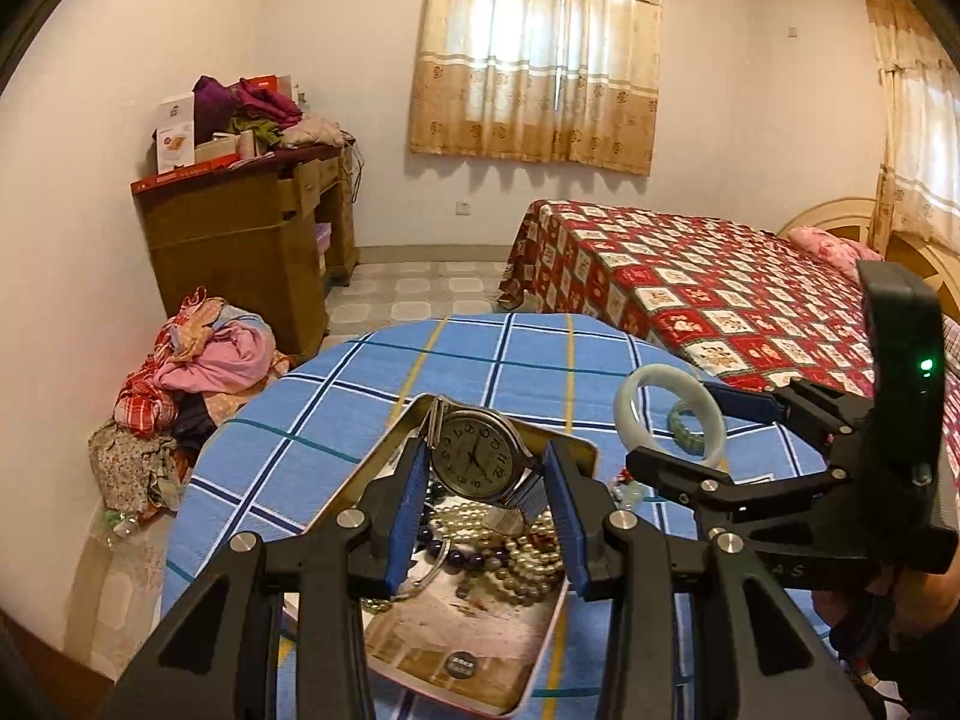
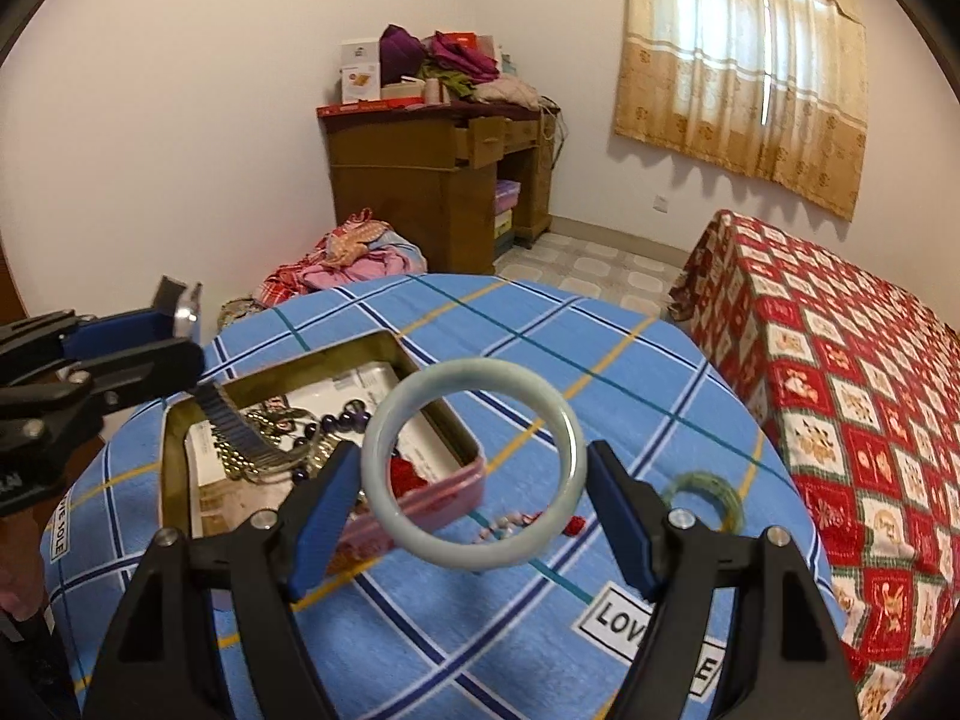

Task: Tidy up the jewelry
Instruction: 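Carry the silver watch and pale jade bangle over the pink tin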

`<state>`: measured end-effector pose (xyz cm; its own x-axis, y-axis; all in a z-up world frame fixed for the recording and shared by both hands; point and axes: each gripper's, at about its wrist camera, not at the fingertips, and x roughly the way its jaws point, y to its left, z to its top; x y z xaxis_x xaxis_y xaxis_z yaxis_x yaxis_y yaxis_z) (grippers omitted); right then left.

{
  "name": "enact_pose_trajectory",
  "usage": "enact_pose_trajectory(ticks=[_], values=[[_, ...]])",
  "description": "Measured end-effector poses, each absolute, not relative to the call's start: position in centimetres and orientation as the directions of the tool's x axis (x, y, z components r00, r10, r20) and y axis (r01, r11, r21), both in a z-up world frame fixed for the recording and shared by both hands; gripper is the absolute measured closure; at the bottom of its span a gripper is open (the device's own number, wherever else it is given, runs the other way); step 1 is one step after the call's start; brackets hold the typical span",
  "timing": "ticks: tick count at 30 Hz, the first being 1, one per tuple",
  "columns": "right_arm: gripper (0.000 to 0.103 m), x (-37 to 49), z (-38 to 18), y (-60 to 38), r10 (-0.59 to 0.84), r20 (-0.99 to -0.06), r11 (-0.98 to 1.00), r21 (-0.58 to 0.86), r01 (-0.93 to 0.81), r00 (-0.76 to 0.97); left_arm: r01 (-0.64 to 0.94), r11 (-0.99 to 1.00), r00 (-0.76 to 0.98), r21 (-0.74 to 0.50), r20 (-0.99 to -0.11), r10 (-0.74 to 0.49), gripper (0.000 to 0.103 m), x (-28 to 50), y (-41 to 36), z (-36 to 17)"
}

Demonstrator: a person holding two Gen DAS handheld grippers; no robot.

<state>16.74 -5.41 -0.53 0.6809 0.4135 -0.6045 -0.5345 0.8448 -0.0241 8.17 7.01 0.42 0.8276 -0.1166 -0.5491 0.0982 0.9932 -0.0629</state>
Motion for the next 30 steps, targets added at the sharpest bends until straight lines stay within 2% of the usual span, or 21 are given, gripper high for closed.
enact_pose_trajectory(ticks=[30], values=[[0.025,16.5,-1.8,-0.6,0.469,-0.608,0.796,-0.023,-0.604,0.641,0.007,0.999,0.786,-0.049,-0.617,-0.036,0.063,10.8,10.5,-3.0]])
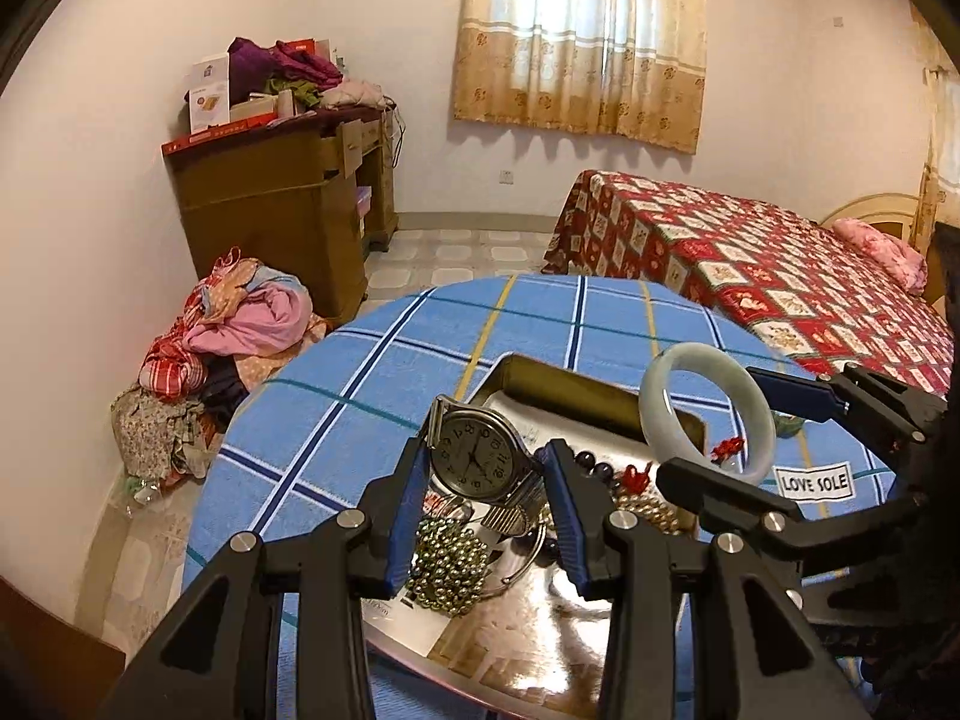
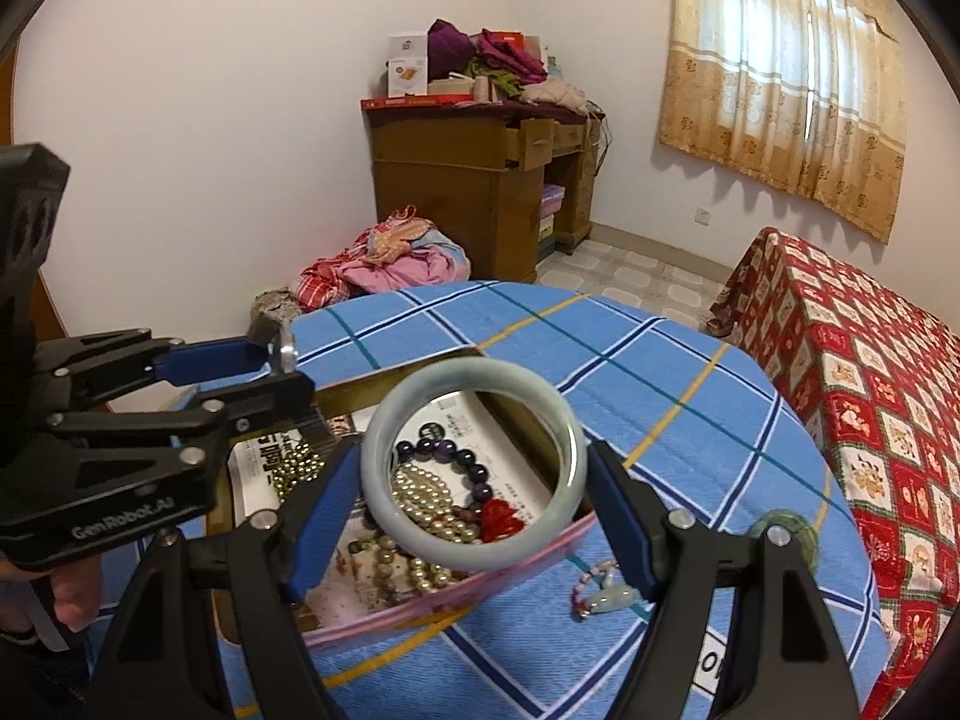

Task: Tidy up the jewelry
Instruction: 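Carry the silver watch and pale jade bangle over the pink tin, then open the right tool to drop the pale bangle into the tin while the left tool holds the watch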

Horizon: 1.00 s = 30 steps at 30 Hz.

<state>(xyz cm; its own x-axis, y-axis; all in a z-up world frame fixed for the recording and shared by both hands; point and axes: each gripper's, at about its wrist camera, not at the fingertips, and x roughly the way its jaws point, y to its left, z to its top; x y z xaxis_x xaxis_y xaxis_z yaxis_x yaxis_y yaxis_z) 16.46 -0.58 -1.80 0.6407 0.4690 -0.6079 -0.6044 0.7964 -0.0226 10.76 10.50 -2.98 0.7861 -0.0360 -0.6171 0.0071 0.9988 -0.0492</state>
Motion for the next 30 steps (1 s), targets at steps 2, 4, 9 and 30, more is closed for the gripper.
enact_pose_trajectory(ticks=[2,4,9,30], values=[[0.025,16.4,-2.2,-0.3,0.472,-0.613,0.792,-0.021,-0.610,0.634,0.003,0.999,0.780,-0.050,-0.625,-0.034,0.063,10.9,10.6,-3.4],[0.025,16.2,-2.4,-0.1,0.473,-0.618,0.789,-0.021,-0.614,0.628,0.001,0.999,0.775,-0.051,-0.631,-0.033,0.063,10.8,10.7,-3.7],[0.025,16.0,-3.0,0.1,0.474,-0.626,0.785,-0.017,-0.619,0.619,-0.005,0.999,0.760,-0.050,-0.649,-0.029,0.063,10.8,10.9,-4.6],[0.025,14.9,-5.0,1.3,0.467,-0.670,0.758,-0.032,-0.651,0.577,-0.010,1.000,0.709,-0.030,-0.706,-0.014,0.063,11.0,11.6,-7.1]])
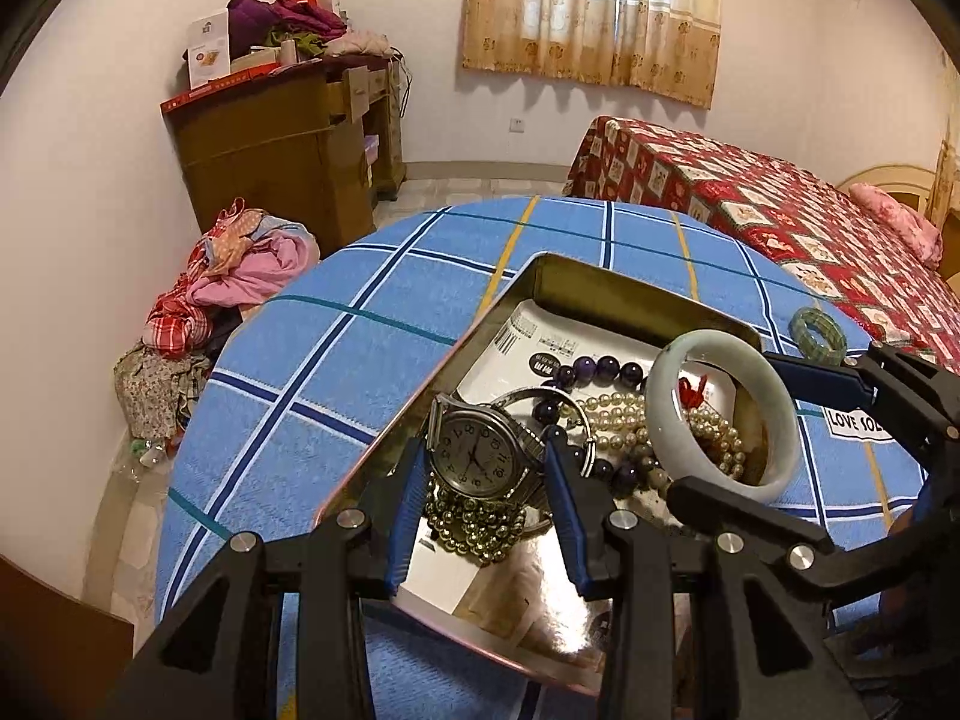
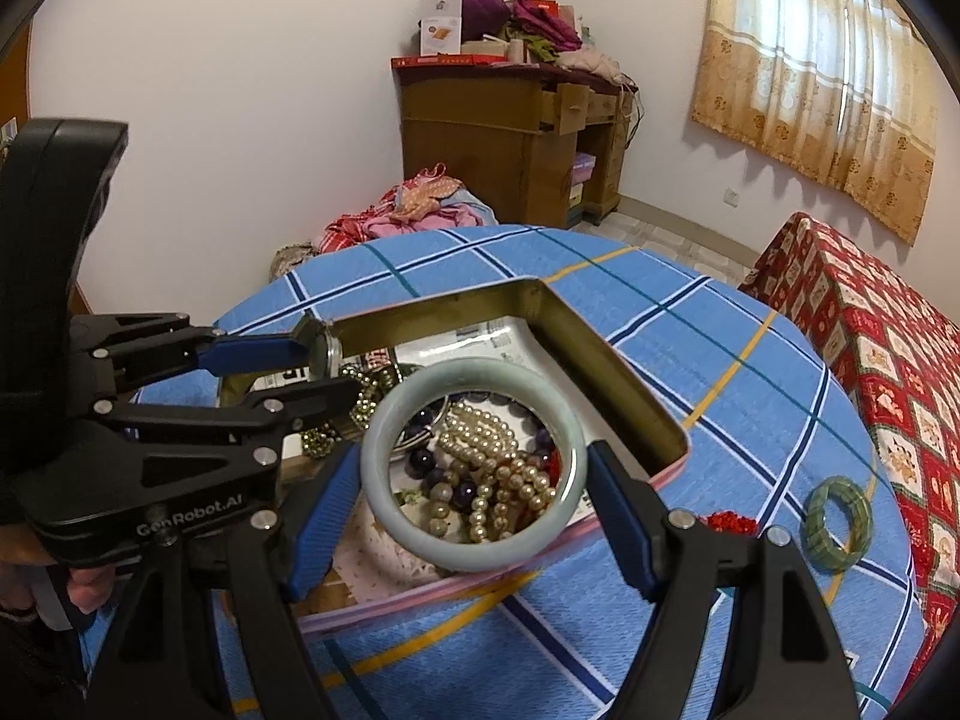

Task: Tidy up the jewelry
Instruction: 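Open the right tool to drop the pale bangle into the tin while the left tool holds the watch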

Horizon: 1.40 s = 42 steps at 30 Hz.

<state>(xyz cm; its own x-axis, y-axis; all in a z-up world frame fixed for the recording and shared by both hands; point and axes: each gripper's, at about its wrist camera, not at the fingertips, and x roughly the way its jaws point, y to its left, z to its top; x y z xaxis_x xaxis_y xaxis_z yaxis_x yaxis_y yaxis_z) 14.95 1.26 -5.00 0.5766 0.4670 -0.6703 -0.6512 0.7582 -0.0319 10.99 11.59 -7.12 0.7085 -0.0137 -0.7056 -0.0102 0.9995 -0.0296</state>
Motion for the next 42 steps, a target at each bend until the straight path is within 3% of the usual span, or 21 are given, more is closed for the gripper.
enact_pose_trajectory(ticks=[42], values=[[0.025,14.6,-6.3,2.5,0.442,-0.706,0.724,-0.084,-0.685,0.554,-0.030,0.999,0.691,-0.037,-0.723,-0.005,0.062,11.0,11.9,-7.9]])
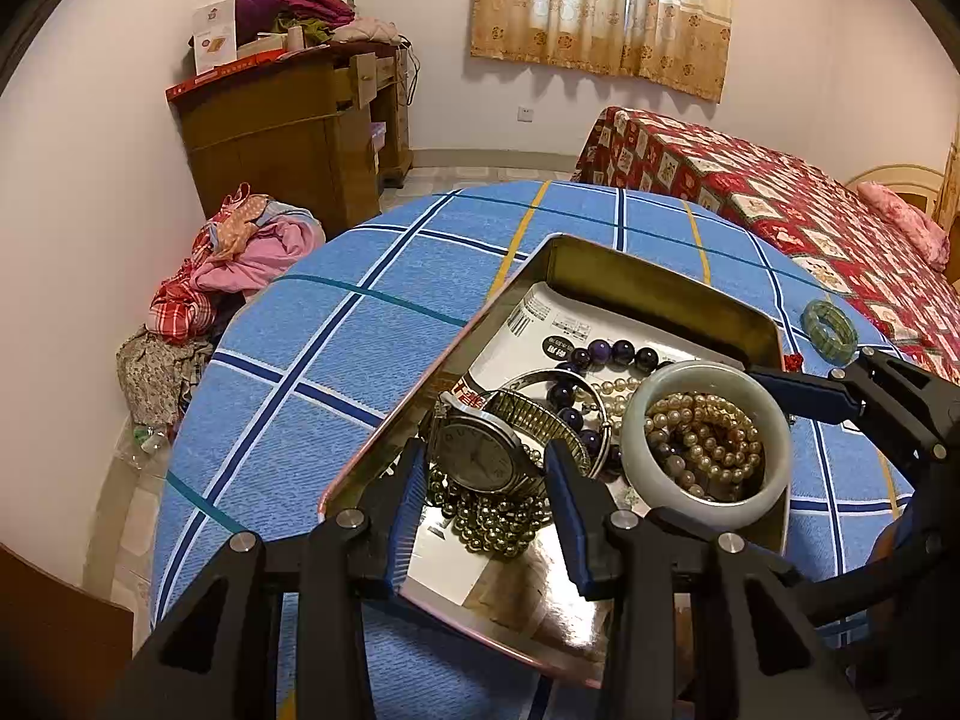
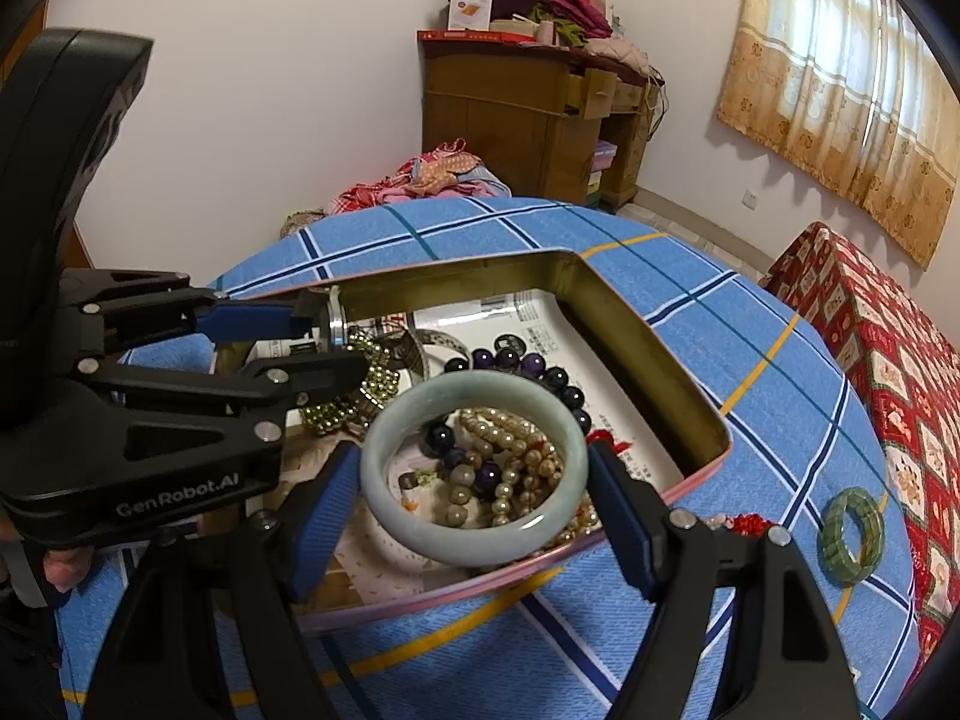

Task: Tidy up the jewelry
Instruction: 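Open the right tool to drop the pale bangle into the tin while the left tool holds the watch, then open the left tool to drop the silver watch into the tin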

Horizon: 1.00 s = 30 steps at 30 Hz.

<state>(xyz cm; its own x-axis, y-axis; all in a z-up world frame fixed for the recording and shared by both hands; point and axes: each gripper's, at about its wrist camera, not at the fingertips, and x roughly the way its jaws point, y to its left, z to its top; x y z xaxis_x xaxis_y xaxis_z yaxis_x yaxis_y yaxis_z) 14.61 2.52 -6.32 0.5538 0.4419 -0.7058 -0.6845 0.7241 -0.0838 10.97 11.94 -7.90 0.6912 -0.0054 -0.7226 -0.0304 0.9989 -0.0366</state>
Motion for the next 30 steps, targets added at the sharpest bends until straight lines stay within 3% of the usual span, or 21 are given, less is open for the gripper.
enact_pose_trajectory(ticks=[30], values=[[0.025,14.50,-6.42,2.40,0.445,-0.693,0.731,-0.086,-0.677,0.567,-0.049,0.999,0.693,-0.019,-0.720,0.021,0.050,11.12,12.24,-7.81]])
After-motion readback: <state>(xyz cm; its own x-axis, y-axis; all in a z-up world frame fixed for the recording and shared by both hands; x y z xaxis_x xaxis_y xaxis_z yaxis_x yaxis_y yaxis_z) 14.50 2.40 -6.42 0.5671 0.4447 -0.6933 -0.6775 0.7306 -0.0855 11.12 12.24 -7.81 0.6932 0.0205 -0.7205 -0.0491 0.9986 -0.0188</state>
